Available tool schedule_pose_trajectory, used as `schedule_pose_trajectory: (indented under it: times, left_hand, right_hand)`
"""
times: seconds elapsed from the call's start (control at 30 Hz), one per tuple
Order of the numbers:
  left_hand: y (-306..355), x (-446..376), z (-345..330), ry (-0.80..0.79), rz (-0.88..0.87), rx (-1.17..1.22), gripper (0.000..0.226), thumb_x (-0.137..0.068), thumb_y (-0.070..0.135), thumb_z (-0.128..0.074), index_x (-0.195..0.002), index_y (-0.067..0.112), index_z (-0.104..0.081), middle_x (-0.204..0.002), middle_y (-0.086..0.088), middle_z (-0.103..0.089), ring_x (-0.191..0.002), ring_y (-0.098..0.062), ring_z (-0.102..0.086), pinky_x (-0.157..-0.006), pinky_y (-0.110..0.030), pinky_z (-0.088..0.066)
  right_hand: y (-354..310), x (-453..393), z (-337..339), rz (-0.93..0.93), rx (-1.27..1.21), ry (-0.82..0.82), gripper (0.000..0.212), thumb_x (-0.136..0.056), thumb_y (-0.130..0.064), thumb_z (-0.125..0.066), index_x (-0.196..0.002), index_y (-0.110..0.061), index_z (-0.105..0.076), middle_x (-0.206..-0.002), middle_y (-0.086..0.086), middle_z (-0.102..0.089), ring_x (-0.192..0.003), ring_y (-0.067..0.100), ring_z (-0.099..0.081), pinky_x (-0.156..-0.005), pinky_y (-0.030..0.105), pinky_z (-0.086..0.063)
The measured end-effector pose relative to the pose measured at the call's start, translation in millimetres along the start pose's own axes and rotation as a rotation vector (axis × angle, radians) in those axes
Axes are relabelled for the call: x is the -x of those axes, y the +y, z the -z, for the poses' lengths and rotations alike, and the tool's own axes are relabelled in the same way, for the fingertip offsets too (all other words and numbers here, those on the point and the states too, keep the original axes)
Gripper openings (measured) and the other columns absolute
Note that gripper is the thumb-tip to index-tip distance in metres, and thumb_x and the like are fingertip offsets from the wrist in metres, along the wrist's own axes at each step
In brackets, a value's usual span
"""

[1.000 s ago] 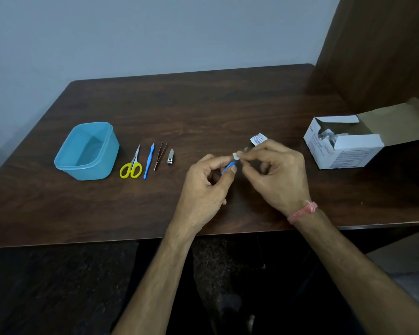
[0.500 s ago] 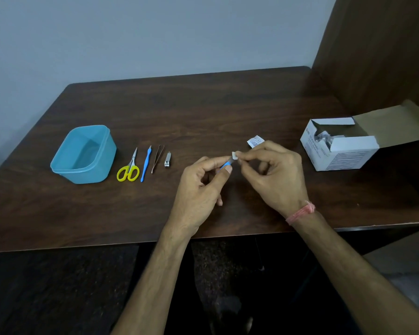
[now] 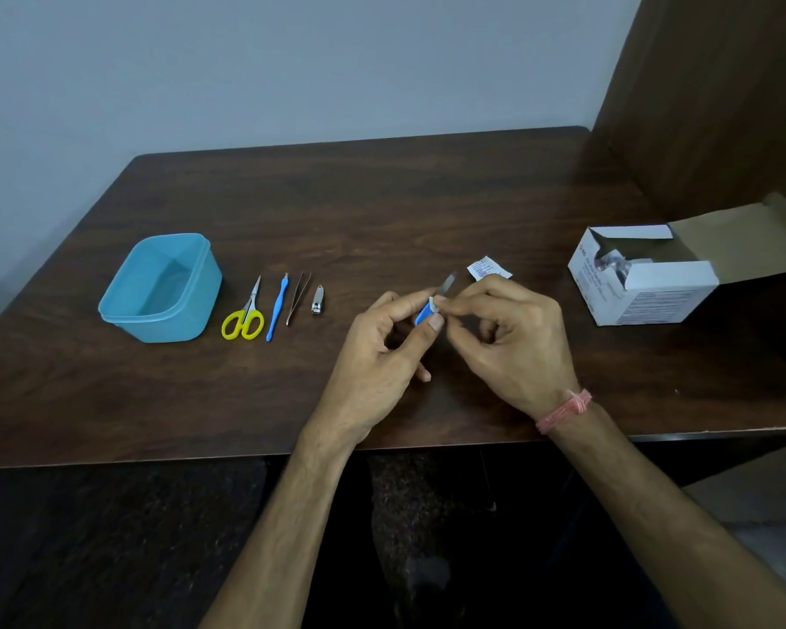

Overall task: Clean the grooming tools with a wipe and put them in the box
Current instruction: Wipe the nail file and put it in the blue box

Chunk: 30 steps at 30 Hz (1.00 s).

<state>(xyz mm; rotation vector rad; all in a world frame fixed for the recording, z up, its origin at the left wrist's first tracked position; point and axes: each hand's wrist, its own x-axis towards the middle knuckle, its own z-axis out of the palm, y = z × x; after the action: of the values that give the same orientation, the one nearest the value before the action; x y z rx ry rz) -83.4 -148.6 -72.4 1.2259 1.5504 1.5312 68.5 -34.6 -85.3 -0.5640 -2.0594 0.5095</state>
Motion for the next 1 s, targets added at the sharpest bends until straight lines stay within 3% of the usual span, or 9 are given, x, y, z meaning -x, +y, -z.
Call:
schedule_pose_trajectory:
  times: [0.07,0.2,0.37,0.47,0.67,0.8,1.0]
  left_hand:
    - [-1.0,-0.3,0.8,-0.013,0.007,0.053,0.038,-0.112,0.009,-0.065,-0.143,0.029,-0.075,-0.104,0.012,-0.059,-0.095,-0.003,-0.062,-0.070,-0.029,-0.063]
    - [-2.0,-1.2,0.4,-0.020,0.026,0.089,0.045,-0.112,0.002,-0.058,-0.147,0.026,-0.073,-0.111,-0.013,-0.052,-0.102,-0.010,-0.059,-0.077,-0.034,-0.066]
    - [-3.1,-0.6,0.1,-0.046,0.032,0.120,0.040,-0.116,0.009,-0.056,-0.150,0.025,-0.070,-0.109,0.005,-0.056,-0.105,-0.007,-0.063,-0.080,-0.035,-0.066]
    - [-3.9,-0.1,0.4,-0.060,0.012,0.092,0.042,-0.115,0.009,-0.056,-0.150,0.030,-0.070,-0.109,0.005,-0.055,-0.105,-0.007,-0.062,-0.083,-0.037,-0.067]
    - [-4.5,-1.8,1.4,-0.052,0.075,0.185,0.041,-0.112,0.019,-0.053,-0.148,0.023,-0.072,-0.115,-0.003,-0.058,-0.108,-0.012,-0.065,-0.081,-0.038,-0.066]
    - [-5.8,-1.1,2.3,-0.080,0.037,0.151,0.040,-0.117,0.011,-0.053,-0.150,0.029,-0.068,-0.117,0.000,-0.058,-0.110,-0.009,-0.064,-0.084,-0.037,-0.067]
    - [-5.8,-2.6,3.9,-0.060,0.034,0.135,0.039,-0.118,0.016,-0.054,-0.154,0.022,-0.066,-0.117,0.005,-0.060,-0.112,-0.010,-0.065,-0.086,-0.037,-0.067]
  right_hand:
    - [-0.5,1.5,0.9,0.030,-0.012,-0.011,0.021,-0.092,-0.003,-0.085,-0.107,-0.016,-0.088,-0.095,-0.009,-0.074,-0.049,0.009,-0.047,-0.057,0.011,-0.037]
    - [1.4,-0.9,-1.2,-0.015,0.023,0.030,0.021,-0.091,-0.003,-0.085,-0.105,-0.017,-0.089,-0.095,-0.009,-0.074,-0.049,0.010,-0.047,-0.057,0.014,-0.038]
    - [-0.7,2.4,0.7,0.029,-0.006,-0.007,0.020,-0.092,-0.003,-0.086,-0.105,-0.017,-0.088,-0.095,-0.009,-0.074,-0.050,0.009,-0.047,-0.057,0.015,-0.038]
    - [1.6,-1.5,-1.4,-0.024,0.018,0.032,0.020,-0.091,-0.002,-0.085,-0.104,-0.017,-0.089,-0.094,-0.009,-0.074,-0.050,0.011,-0.048,-0.056,0.017,-0.040]
    - [-1.2,1.5,1.0,0.013,0.014,0.017,0.021,-0.092,-0.003,-0.084,-0.107,-0.017,-0.089,-0.094,-0.007,-0.074,-0.054,0.006,-0.049,-0.060,0.012,-0.039]
    - [-1.0,-1.8,-0.3,-0.028,0.009,0.041,0.019,-0.093,-0.003,-0.085,-0.107,-0.017,-0.088,-0.095,-0.007,-0.074,-0.051,0.011,-0.048,-0.058,0.012,-0.037]
    - [-3.7,2.1,2.4,0.056,-0.028,0.005,0.020,-0.096,-0.002,-0.082,-0.109,-0.015,-0.088,-0.097,-0.006,-0.074,-0.051,0.008,-0.048,-0.060,0.009,-0.036]
